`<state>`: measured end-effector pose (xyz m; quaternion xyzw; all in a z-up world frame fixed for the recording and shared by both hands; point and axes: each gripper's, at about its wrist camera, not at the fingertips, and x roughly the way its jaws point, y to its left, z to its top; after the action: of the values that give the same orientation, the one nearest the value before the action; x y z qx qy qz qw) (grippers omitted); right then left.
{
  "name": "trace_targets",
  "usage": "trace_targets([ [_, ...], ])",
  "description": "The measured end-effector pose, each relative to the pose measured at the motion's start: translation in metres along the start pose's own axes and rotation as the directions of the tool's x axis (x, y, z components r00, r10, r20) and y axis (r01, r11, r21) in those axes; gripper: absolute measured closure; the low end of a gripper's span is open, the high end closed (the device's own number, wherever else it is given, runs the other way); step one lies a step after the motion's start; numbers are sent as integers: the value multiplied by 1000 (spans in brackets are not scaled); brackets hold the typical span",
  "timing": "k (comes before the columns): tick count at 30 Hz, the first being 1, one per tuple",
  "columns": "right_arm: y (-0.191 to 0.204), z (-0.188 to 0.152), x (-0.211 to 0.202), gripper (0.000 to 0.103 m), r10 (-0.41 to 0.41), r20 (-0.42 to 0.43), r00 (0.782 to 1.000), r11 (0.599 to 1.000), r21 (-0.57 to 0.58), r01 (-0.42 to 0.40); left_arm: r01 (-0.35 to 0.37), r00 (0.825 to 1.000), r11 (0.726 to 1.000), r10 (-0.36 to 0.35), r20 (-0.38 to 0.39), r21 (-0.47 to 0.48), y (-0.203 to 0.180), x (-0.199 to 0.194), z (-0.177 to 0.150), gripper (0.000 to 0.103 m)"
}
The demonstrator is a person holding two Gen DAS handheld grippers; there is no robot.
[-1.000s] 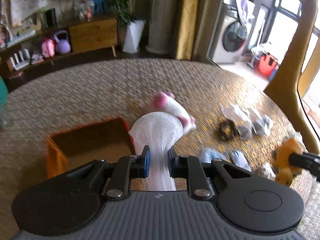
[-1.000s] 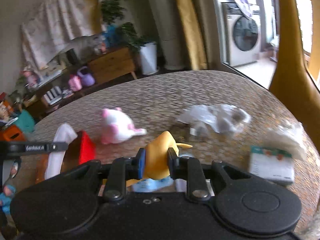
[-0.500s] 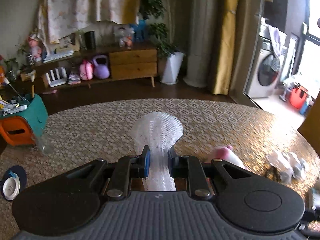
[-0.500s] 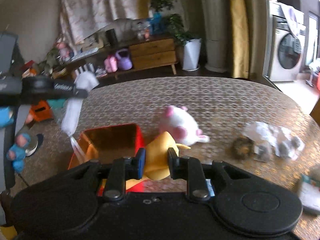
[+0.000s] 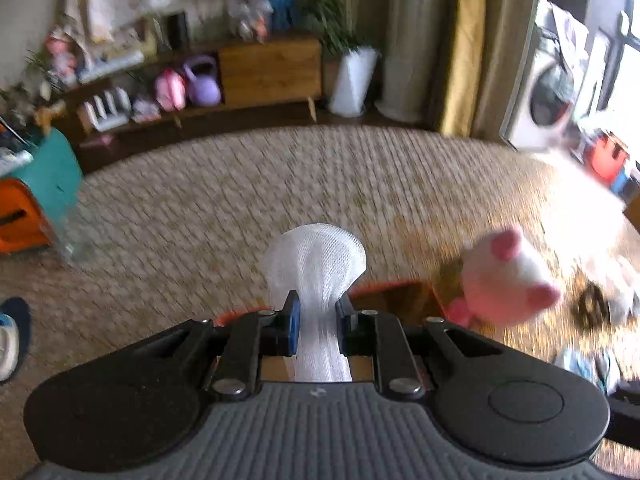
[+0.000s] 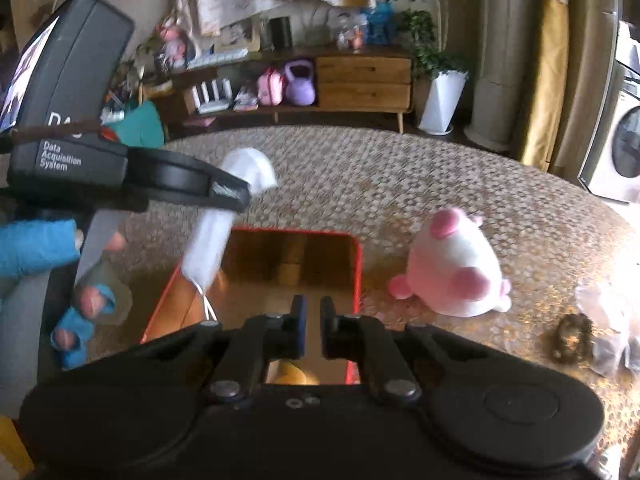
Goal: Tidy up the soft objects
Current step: 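Carry the pad and duck into the red tin and release both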
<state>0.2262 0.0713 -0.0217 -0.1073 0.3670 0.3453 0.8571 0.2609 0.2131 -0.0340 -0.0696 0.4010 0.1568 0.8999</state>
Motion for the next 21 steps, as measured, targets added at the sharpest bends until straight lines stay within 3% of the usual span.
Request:
trace_targets([
  [4,-1,-7,14,97,14,-52,999,1000,3,-14,40,995,997,-33,-90,72,-5,20,-14,85],
  [11,-9,-17,16,92,27,-77,997,999,26,-25,77,970,988,-43,-239,135,-17,56,-42,85],
  [21,-12,-14,18,84,50,-82,995,998,50,-46,78,968,988,-43,-249,131,-24,59,-50,85],
])
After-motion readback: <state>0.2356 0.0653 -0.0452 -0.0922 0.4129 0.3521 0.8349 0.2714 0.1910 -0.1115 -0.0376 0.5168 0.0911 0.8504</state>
